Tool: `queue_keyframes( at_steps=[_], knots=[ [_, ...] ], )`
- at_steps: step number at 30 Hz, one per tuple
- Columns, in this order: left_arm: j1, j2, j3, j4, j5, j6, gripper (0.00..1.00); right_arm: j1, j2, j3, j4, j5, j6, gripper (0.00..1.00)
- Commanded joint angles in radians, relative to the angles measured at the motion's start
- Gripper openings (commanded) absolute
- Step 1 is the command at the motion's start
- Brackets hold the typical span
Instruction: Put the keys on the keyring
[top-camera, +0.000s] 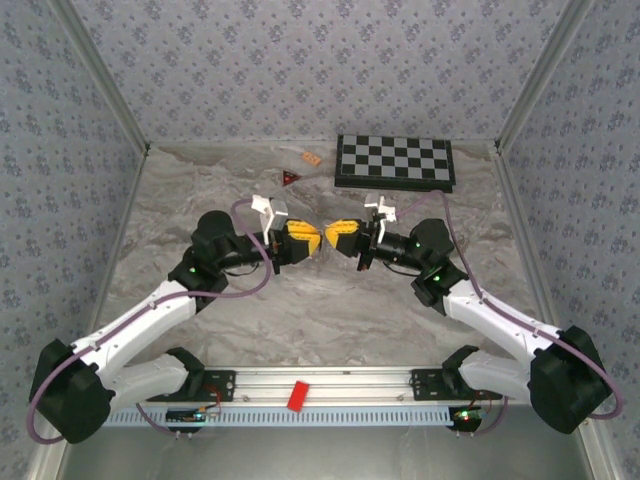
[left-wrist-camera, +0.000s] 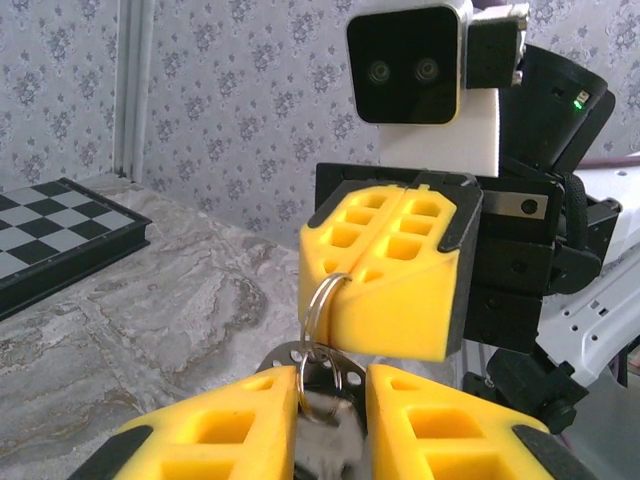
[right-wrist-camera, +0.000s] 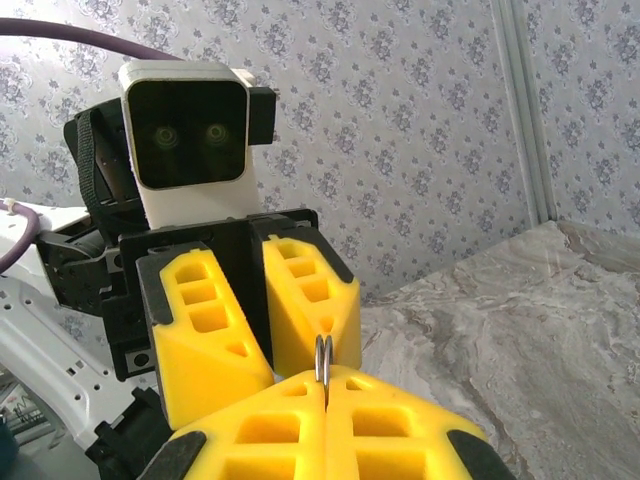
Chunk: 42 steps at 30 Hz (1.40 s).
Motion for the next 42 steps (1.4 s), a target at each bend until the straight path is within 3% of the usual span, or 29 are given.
queue_keyframes(
  at_steps=[1,11,15,17,24,29,31,33,37,42],
  knots=[
    [0.005,0.001,0.043,0.05,0.001,-0.017,0.26,0.01,0.004,0.003,0.051,-0.021,0.013,0.0],
    [0.006,0.047,0.051,0.078,0.057,-0.03,0.25,0.017,0.014,0.011,0.053,-0.035,0.014,0.0],
    [0.006,0.053,0.049,0.078,0.077,-0.027,0.12,0.018,0.014,0.013,0.056,-0.034,0.014,0.0],
    [0.006,0.052,0.045,0.08,0.081,-0.027,0.0,0.019,0.018,0.013,0.057,-0.035,0.014,0.0],
    [0.006,0.033,0.042,0.07,0.084,-0.016,0.0,0.017,0.02,0.01,0.045,-0.021,0.009,0.0],
    [0.006,0.015,0.044,0.024,0.066,0.023,0.0,0.01,0.0,0.009,-0.02,-0.005,-0.015,0.09],
    [0.006,0.012,0.05,0.006,0.061,0.037,0.0,0.006,-0.008,0.011,-0.05,-0.002,-0.027,0.19],
    [0.008,0.011,0.056,-0.017,0.062,0.055,0.0,-0.003,-0.021,0.021,-0.106,-0.004,-0.046,0.28],
    [0.008,0.009,0.081,-0.1,0.061,0.118,0.0,-0.024,-0.073,0.071,-0.324,-0.004,-0.134,0.33],
    [0.007,0.01,0.107,-0.208,0.062,0.201,0.0,-0.023,-0.103,0.207,-0.716,0.03,-0.31,0.36]
  ],
)
